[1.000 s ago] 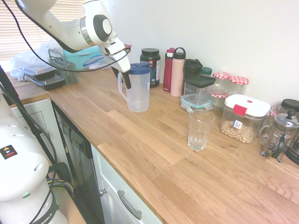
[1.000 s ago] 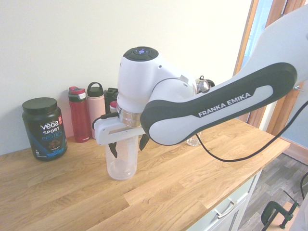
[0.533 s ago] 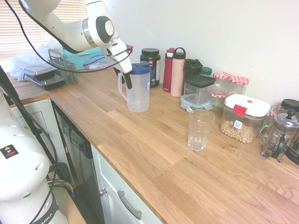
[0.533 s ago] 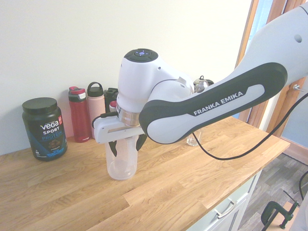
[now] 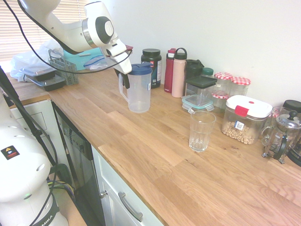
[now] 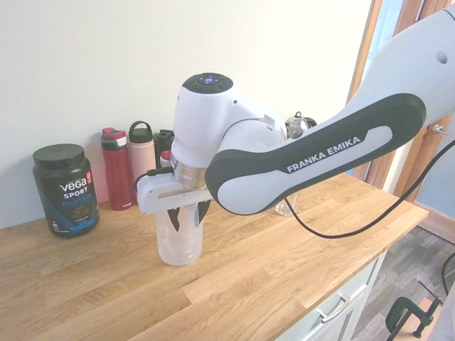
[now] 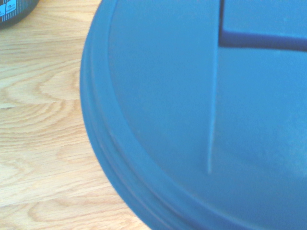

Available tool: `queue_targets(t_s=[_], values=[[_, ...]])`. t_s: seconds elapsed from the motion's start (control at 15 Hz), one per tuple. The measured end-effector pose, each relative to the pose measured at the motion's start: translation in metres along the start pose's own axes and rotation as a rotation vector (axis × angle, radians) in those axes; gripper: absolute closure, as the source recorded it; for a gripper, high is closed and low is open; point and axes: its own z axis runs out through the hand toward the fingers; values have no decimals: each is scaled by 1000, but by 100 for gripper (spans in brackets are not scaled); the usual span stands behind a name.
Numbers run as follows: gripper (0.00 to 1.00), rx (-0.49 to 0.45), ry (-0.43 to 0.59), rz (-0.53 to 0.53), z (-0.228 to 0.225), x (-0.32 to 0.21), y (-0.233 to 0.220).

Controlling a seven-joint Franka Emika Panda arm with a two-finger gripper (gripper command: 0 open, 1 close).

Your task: Pour me some water

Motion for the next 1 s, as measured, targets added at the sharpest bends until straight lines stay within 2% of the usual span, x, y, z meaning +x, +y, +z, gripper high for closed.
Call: queue_targets(t_s=[0.53,0.8,1.0], values=[[100,7,-5,12,-5,4,11],[100,52,-8,5,-47,27,33],[100,34,-19,-88,-84,47,62]])
